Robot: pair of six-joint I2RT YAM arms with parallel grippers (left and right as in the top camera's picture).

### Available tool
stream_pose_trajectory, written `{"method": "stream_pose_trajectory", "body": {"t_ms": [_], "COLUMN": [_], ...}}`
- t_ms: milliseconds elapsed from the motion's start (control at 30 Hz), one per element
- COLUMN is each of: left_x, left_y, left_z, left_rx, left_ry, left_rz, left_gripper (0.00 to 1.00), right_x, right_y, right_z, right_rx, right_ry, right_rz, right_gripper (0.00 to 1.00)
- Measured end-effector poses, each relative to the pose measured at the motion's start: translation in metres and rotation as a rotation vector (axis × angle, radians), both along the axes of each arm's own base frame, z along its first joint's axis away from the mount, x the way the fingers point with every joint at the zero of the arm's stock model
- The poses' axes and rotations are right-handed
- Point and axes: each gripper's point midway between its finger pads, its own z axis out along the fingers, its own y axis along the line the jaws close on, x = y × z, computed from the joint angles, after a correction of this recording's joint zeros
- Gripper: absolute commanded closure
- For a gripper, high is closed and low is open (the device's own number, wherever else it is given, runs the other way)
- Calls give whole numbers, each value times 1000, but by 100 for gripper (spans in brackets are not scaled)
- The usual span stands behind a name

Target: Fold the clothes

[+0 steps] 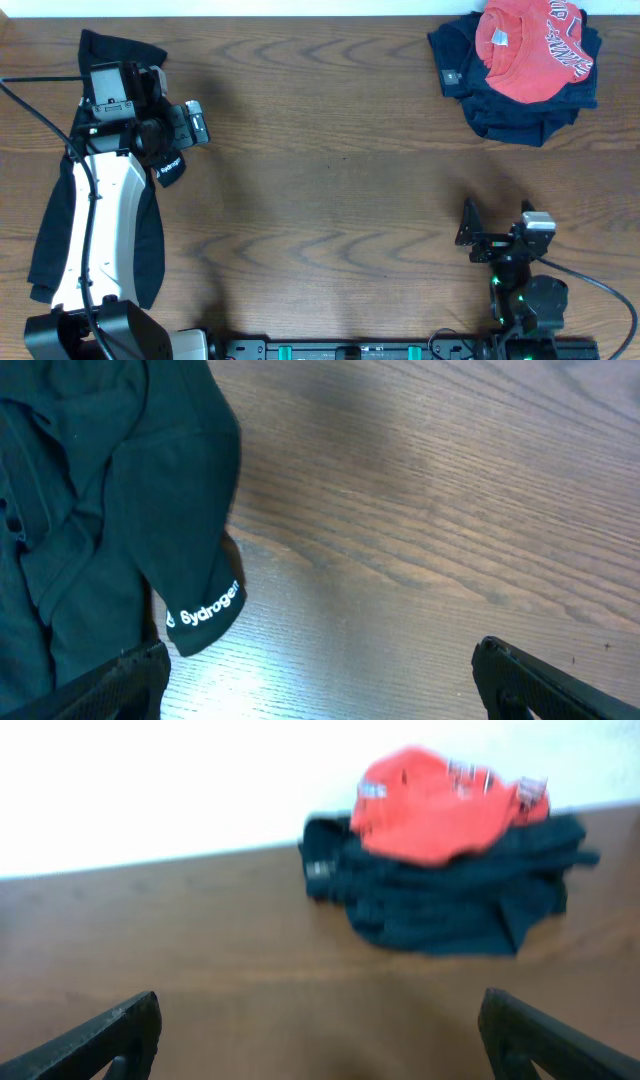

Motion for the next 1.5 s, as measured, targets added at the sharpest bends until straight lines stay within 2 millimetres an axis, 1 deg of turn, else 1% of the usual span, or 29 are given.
{"method": "stream_pose_trajectory", "body": {"t_ms": [67, 1100, 1200, 1267, 1333, 1433, 1500], "left_x": [0, 0, -2, -5, -9, -18, -27], "left_y": [0, 0, 0, 0, 1, 0, -1], "left_z": [0, 0, 2, 13, 32, 69, 89], "left_rx": [0, 0, 1, 10, 27, 61, 79], "left_ry": [-1, 0, -2, -28, -81, -198, -283], "left_rz": [0, 0, 0, 2, 1, -6, -7], "left_gripper": [2, 2, 2, 2, 2, 2, 2], "right_x": [-1, -1, -1, -1, -1, -1, -1], "right_y": [0, 0, 0, 0, 0, 0, 0], "right_z": [3, 1, 1, 1, 1, 1, 1], "right_rx": [0, 0, 0, 0, 0, 0, 0], "right_ry": [-12, -6, -6, -6, -6, -6, -6], "right_rz": [-1, -2, -2, -2, -2, -2, -2], "right_gripper": [1, 1, 1, 1, 1, 1, 1]}}
